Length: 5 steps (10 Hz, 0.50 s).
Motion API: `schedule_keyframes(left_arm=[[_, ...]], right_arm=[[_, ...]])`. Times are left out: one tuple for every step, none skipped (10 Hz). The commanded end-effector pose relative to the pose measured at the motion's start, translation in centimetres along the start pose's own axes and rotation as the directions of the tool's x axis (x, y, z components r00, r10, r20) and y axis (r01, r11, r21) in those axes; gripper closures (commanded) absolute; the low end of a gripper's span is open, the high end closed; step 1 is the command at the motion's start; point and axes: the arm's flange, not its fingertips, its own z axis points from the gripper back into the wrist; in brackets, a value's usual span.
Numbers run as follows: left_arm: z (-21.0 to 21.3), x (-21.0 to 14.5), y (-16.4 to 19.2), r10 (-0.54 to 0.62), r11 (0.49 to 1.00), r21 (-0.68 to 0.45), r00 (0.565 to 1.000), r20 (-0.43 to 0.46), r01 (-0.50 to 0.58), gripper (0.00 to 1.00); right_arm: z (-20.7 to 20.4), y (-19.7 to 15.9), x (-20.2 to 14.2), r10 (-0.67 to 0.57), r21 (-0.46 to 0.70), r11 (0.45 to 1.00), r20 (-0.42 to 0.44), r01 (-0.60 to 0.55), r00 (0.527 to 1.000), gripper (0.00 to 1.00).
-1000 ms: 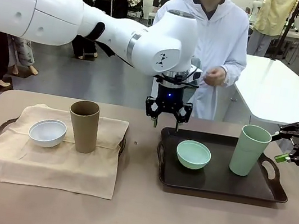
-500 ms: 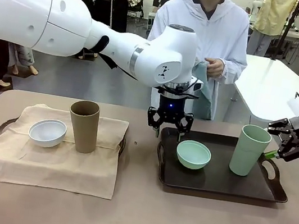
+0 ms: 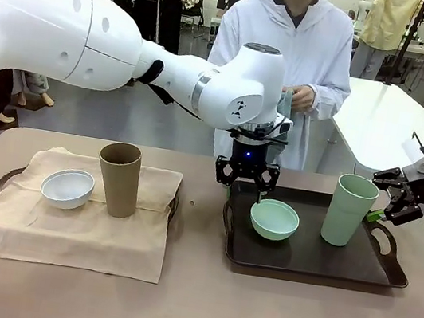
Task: Set up a tray with a mat and arrange the tableware.
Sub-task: Pick up the Picnic Bowl and Reusable plastic cup from the Handle tray in front of the human's position and hold them in the air.
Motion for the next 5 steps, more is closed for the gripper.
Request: schedule_keyframes(left_arm=[[2.0, 0.2, 0.6, 0.028, 1.000, -0.001, 0.999, 0.020, -0.028, 0.26], [0.0, 0.0, 0.0, 0.000, 1.000, 0.000, 1.000, 0.000, 0.000, 0.26], [0.0, 0.0, 0.0, 0.000, 1.000, 0.000, 1.000, 0.000, 0.000, 0.26], [0.0, 0.0, 0.0, 0.000, 1.000, 0.000, 1.000, 0.000, 0.000, 0.26], [0.4, 0.4, 0.1, 0.006, 1.000, -0.002, 1.000, 0.008, -0.006, 0.26]], right_arm=[[0.1, -0.3, 0.3, -0.064, 0.025, 0.998, 0.042, 0.063, 0.997, 0.00], [0.0, 0.0, 0.0, 0.000, 0.000, 1.000, 0.000, 0.000, 1.000, 0.00], [0.0, 0.0, 0.0, 0.000, 0.000, 1.000, 0.000, 0.000, 1.000, 0.00], [0.0, 0.0, 0.0, 0.000, 0.000, 1.000, 0.000, 0.000, 1.000, 0.00], [-0.1, 0.0, -0.1, -0.015, 0.009, 1.000, 0.009, 0.015, 1.000, 0.00]])
